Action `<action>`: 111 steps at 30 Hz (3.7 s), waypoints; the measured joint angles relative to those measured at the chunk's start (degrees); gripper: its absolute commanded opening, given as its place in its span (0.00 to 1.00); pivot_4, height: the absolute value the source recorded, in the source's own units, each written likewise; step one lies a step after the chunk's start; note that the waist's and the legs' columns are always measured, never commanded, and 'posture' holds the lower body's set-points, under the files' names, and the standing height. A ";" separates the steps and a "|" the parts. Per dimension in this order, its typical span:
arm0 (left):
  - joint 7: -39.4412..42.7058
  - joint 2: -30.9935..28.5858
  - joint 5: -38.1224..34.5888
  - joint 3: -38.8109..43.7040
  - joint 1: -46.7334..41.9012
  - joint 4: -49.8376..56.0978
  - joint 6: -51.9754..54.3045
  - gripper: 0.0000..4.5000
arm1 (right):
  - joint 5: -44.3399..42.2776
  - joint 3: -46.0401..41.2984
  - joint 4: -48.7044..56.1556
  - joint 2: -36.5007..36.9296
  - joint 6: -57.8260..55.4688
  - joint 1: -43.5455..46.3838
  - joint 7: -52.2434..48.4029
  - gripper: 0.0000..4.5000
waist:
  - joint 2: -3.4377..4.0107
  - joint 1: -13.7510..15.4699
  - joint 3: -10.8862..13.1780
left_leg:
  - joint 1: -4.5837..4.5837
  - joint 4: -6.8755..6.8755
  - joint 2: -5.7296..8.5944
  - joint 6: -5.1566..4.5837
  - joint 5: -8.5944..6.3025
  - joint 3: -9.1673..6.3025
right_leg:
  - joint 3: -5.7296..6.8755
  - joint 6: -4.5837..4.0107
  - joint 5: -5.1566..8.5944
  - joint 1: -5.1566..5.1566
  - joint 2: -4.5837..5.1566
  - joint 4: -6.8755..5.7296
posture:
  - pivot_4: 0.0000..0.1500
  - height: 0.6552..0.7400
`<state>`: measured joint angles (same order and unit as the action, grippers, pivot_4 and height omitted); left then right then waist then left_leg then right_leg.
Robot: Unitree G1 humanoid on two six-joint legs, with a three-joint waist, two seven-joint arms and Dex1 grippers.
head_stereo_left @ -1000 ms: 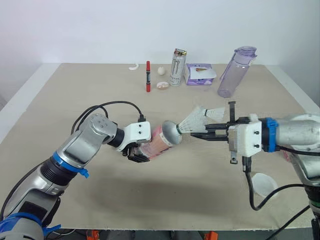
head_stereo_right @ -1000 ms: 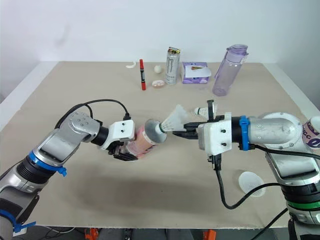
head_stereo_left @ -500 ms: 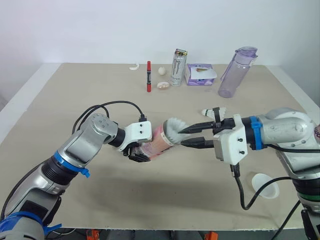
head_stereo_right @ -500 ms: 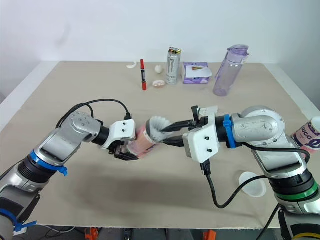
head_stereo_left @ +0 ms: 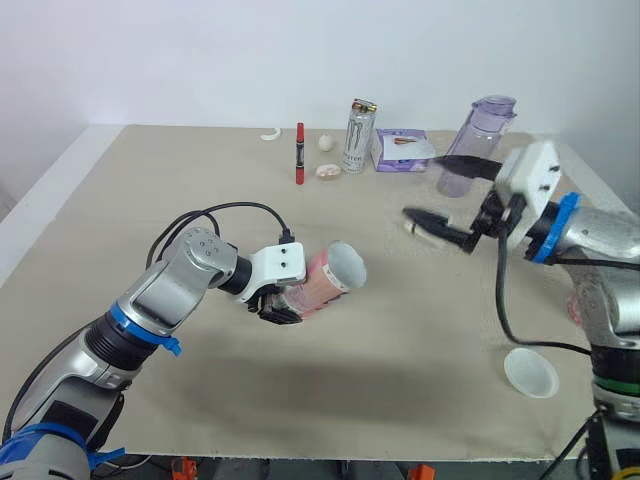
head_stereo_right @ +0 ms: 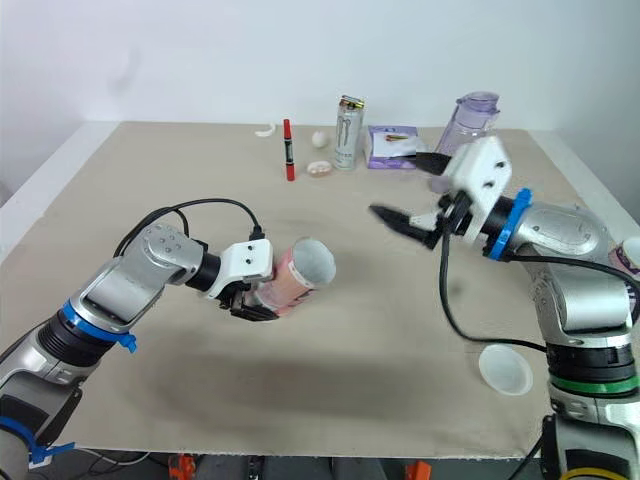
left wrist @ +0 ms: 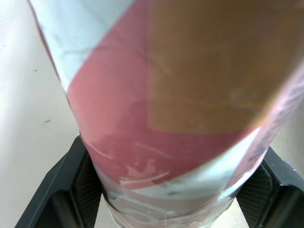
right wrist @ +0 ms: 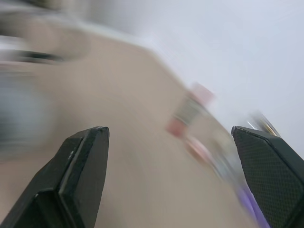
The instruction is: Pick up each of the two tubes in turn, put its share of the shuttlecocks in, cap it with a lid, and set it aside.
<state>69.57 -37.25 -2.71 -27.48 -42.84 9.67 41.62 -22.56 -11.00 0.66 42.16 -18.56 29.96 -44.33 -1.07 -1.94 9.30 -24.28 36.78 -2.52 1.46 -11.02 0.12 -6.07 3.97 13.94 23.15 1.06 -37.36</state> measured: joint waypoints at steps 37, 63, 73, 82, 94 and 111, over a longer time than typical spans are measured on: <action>-0.57 -0.66 -0.01 0.27 0.51 0.59 0.00 0.77 | 6.89 1.84 -42.85 -13.05 6.79 10.93 1.92 0.20 | 0.14 -0.67 0.03 | 0.04 -0.07 0.04 0.00 0.01 0.00 | -0.17 0.31 -0.15 -0.01 -0.08 0.00 | 1.00 1.00; -0.60 -1.39 -0.17 0.40 0.86 0.97 -0.06 0.77 | 5.60 10.67 11.12 5.68 20.38 2.12 -23.03 0.01 | 0.41 -0.69 0.11 | 0.08 -0.06 -0.06 0.00 0.01 -0.04 | -0.21 0.02 -0.03 -0.01 -0.23 0.00 | 1.00 1.00; -0.57 -0.90 -0.16 0.41 0.57 0.29 -0.18 0.77 | 11.25 18.90 17.07 6.91 22.23 3.17 -26.61 0.01 | 0.39 -0.65 0.12 | 0.06 -0.03 -0.06 0.00 0.02 -0.03 | -0.22 -0.01 -0.01 0.01 -0.23 0.00 | 1.00 1.00; -0.71 -0.79 -0.15 0.36 0.60 0.62 -0.03 0.77 | 7.86 19.99 19.41 7.44 16.20 6.99 -28.11 0.66 | 0.38 -0.47 0.12 | 0.04 -0.04 -0.06 0.00 0.02 -0.03 | -0.22 -0.02 0.02 0.00 -0.22 -0.01 | 1.00 1.00; -0.74 -0.70 -0.10 0.33 0.52 0.11 -0.37 0.77 | -8.82 10.84 16.45 11.97 -8.72 11.71 -26.17 0.84 | 0.35 -0.53 0.13 | 0.05 -0.02 -0.06 -0.01 0.02 -0.01 | -0.22 -0.06 -0.01 0.02 -0.21 -0.02 | 1.00 1.00; -0.78 0.39 0.29 -0.17 -0.13 -0.57 -0.65 0.77 | 11.02 33.75 10.52 2.13 -1.25 22.92 -30.98 0.03 | 0.37 0.09 0.12 | -0.07 0.08 -0.05 0.00 0.03 0.01 | -0.25 -0.02 -0.01 0.10 -0.21 -0.04 | 1.00 1.00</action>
<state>68.79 -36.87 -2.42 -27.65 -42.97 9.11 40.97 -11.54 22.75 11.18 44.29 -19.80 52.88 -75.31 -0.69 -1.86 9.42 -24.35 36.86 -2.56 1.46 -11.00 0.13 -6.32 3.95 13.93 23.25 0.85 -37.39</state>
